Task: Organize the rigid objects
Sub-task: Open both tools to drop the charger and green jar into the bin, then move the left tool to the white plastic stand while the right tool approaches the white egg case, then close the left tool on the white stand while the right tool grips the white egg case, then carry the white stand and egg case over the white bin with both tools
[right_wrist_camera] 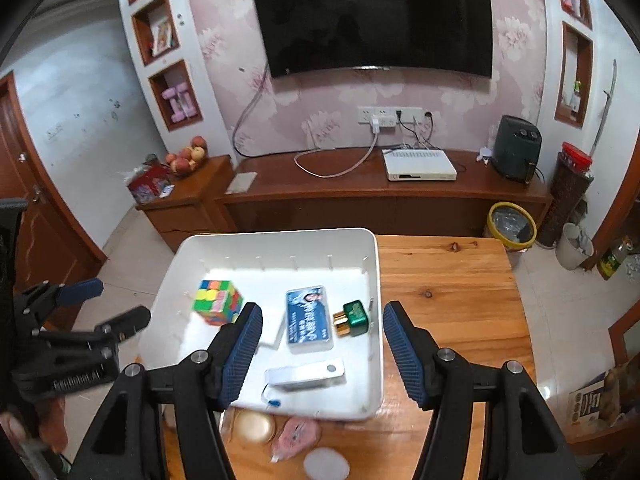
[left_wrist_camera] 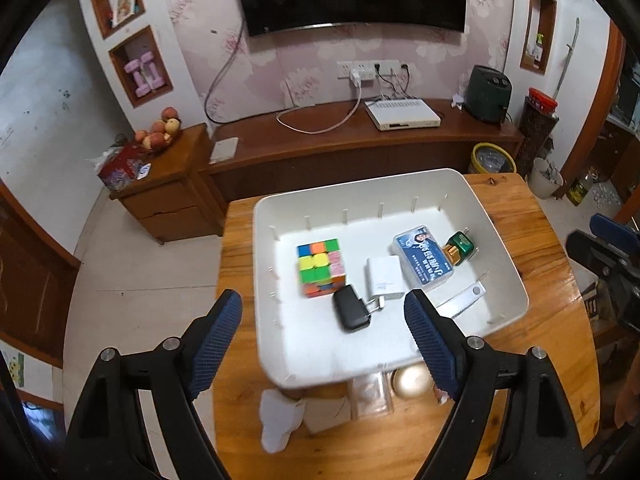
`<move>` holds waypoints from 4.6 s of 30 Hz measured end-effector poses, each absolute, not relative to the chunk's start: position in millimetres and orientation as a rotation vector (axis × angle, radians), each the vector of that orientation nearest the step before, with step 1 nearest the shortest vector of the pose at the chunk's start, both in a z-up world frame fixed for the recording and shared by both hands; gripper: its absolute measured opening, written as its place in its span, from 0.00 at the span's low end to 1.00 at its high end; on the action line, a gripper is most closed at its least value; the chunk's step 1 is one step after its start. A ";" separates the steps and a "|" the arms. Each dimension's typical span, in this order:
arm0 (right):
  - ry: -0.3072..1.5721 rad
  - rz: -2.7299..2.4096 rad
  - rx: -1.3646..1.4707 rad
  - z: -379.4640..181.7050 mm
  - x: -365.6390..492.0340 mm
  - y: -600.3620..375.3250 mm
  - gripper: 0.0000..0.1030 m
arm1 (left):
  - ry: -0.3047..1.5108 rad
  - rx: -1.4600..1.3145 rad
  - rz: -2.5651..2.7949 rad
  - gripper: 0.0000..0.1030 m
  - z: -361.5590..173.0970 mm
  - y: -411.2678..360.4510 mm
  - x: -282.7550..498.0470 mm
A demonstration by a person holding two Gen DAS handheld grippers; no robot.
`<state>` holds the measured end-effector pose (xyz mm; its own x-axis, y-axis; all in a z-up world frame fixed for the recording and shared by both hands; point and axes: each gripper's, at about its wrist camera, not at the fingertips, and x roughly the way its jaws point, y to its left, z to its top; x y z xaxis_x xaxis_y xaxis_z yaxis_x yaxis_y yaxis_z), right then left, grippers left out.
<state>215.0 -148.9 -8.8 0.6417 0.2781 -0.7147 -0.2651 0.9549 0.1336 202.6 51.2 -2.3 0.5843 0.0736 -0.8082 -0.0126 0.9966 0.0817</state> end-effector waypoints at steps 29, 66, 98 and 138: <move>0.919 0.417 -0.273 -149.6 124.4 -142.5 0.67 | 1.061 -0.105 -0.047 0.99 -105.2 139.1 124.8; 0.915 0.482 -0.247 -221.3 128.4 -143.3 0.52 | 1.125 -0.287 -0.145 0.69 -190.9 158.1 162.3; 0.841 0.506 -0.210 -208.5 57.8 -138.8 0.48 | 1.076 -0.127 -0.137 0.64 -162.3 85.1 75.8; 0.661 0.313 -0.232 -70.7 222.4 -95.8 0.48 | 1.021 -0.123 0.005 0.63 -70.6 71.6 249.1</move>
<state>222.4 -95.8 -70.7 0.7454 0.2105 -0.6325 -0.3567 0.9275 -0.1117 249.1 71.6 -70.6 0.5235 -0.0535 -0.8503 -0.0611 0.9931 -0.1001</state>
